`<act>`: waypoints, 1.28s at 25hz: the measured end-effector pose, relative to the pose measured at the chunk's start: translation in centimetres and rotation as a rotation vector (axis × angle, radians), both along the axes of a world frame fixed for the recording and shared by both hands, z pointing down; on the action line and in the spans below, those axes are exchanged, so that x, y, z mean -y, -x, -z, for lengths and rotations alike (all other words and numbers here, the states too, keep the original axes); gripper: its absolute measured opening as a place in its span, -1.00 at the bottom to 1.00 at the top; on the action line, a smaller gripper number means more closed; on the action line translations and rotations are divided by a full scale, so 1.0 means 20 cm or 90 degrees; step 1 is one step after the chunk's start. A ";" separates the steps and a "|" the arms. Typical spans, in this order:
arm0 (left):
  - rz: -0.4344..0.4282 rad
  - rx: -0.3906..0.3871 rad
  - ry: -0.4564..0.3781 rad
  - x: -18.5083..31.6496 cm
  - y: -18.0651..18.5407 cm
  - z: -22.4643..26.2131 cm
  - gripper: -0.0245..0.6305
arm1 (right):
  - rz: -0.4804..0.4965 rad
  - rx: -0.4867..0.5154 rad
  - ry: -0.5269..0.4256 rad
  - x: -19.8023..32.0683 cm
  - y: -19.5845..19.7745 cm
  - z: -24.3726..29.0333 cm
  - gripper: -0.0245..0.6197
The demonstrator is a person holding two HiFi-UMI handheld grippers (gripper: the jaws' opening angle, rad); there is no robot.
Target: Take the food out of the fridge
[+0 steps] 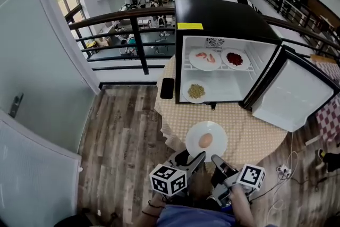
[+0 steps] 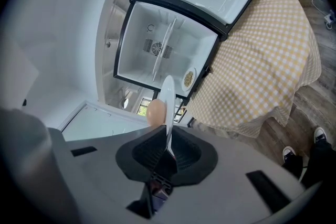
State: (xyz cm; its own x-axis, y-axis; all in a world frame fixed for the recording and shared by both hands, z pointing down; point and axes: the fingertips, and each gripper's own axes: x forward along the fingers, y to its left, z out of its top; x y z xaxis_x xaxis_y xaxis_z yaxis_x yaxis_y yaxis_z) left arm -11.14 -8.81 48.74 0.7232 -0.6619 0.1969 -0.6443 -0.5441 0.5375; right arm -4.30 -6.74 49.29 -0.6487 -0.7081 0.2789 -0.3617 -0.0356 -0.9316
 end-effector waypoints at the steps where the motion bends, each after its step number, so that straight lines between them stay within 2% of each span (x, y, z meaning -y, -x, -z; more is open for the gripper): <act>1: 0.003 -0.001 -0.002 0.00 0.00 0.01 -0.26 | 0.002 0.000 -0.003 0.00 0.00 0.01 -0.82; 6: 0.016 -0.001 -0.008 -0.02 -0.03 0.05 -0.26 | 0.015 0.009 -0.010 -0.01 -0.03 0.04 -0.82; 13: 0.019 -0.004 0.001 -0.10 -0.20 0.05 -0.26 | 0.008 0.017 -0.005 -0.09 -0.20 0.05 -0.82; 20: 0.011 0.008 0.000 -0.25 -0.41 0.06 -0.26 | 0.004 0.037 -0.007 -0.24 -0.41 0.06 -0.82; 32: 0.030 0.022 -0.005 -0.58 -0.67 0.04 -0.26 | 0.017 0.048 -0.005 -0.56 -0.68 0.03 -0.82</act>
